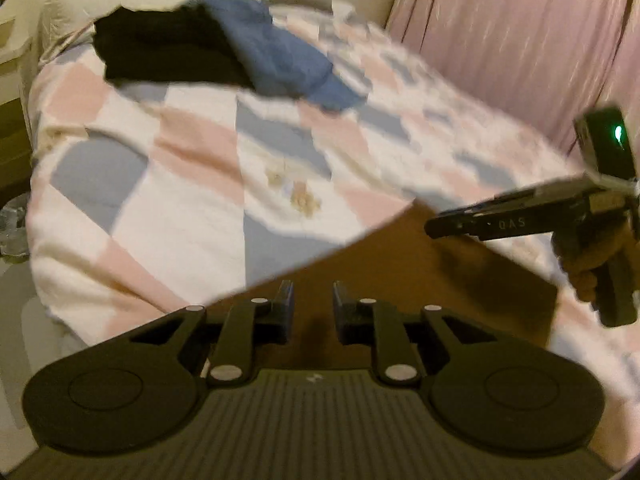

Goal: Fold clothes

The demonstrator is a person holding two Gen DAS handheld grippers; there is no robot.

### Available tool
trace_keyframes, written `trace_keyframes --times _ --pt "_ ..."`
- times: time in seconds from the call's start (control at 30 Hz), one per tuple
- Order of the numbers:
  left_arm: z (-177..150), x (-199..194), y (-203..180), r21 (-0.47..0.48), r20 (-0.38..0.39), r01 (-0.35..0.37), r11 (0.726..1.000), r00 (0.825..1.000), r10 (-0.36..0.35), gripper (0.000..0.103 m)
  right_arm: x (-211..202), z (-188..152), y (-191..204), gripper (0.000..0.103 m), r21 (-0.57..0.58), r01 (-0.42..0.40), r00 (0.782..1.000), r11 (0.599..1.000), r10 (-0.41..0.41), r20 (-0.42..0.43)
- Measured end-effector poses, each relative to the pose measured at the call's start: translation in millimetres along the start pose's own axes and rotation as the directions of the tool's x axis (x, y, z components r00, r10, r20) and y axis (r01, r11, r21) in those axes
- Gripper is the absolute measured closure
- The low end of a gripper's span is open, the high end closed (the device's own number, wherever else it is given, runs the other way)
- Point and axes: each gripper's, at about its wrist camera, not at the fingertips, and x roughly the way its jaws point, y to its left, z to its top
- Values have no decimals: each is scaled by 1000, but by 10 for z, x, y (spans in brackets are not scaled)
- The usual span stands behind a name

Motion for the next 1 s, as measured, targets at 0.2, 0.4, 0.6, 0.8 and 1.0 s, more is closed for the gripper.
trace_keyframes --times 0.2,0.4,0.6,0.8,1.0 --pt "55 265 221 6 -13 -208 978 978 208 98 -122 -103 -344 70 191 209 971 959 -227 75" --pt "69 -548 -74 -23 53 -152 988 987 154 97 -1156 -567 -224 70 166 115 952 979 -157 264" --pt "-478 -653 -799 88 -16 -65 994 998 67 91 -1082 -1081 86 73 10 107 980 994 -108 168" --pt "-483 -273 -877 66 -140 -171 983 974 179 91 -719 -1235 -23 73 77 148 983 986 -155 95" --pt "-290 -468 -926 53 -229 -260 964 937 265 91 -1203 -1159 70 73 122 144 968 982 -165 188"
